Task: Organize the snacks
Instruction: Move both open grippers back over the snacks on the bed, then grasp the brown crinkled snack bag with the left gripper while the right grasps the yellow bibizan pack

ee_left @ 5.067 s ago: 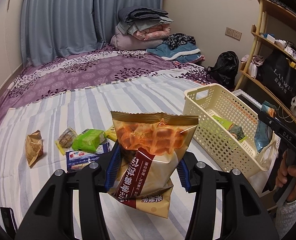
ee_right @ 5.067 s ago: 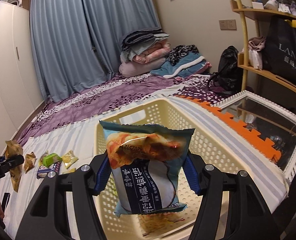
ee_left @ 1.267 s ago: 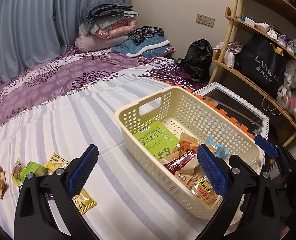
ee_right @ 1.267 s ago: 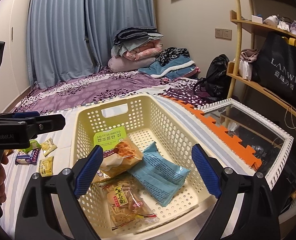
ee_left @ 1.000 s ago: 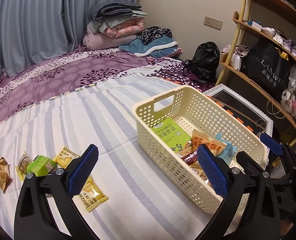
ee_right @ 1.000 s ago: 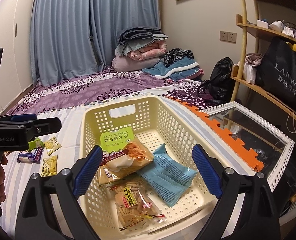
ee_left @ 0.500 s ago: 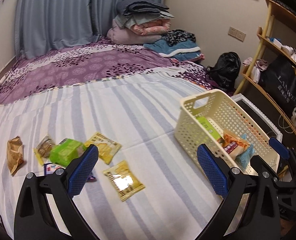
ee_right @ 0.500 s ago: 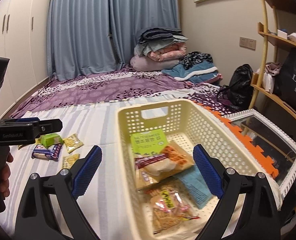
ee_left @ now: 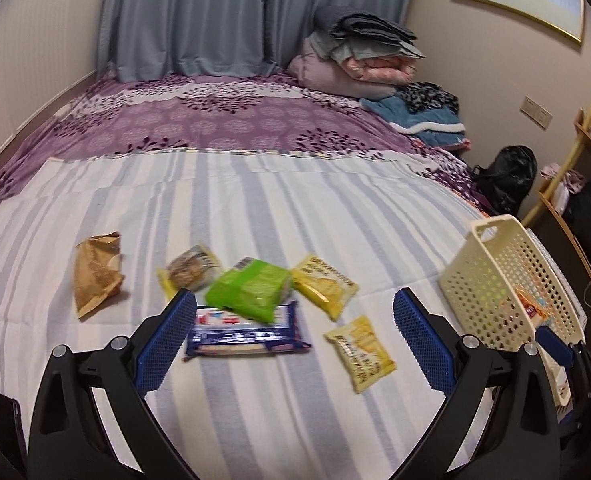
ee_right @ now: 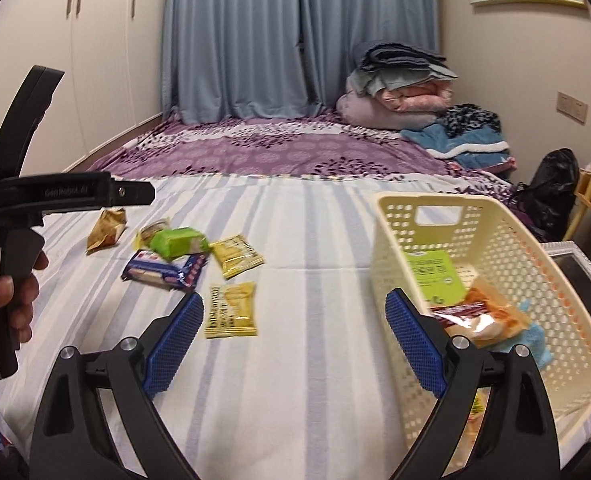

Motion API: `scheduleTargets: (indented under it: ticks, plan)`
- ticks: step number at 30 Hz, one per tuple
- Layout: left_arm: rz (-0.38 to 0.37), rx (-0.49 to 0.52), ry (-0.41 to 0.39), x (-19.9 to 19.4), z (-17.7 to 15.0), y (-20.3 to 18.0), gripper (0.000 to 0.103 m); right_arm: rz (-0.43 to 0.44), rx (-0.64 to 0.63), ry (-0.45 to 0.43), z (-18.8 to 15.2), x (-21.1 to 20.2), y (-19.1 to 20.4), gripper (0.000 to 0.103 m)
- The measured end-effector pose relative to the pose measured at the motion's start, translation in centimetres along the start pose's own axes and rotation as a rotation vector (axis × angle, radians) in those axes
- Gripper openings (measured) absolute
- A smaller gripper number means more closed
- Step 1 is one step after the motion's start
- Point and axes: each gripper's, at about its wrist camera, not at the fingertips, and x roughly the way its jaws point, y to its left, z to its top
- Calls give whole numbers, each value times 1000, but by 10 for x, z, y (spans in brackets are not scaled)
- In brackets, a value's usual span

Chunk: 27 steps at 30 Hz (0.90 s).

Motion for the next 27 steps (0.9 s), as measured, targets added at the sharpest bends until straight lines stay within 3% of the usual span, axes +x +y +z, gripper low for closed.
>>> scheduleTargets:
  ticks: [19, 27]
  plan:
    - [231, -221, 30, 44, 6, 150, 100, 66, -6, 134, -9, 60, 27, 92]
    - [275, -239, 77, 79, 10, 179, 100, 66, -13, 168, -8, 80, 33, 92]
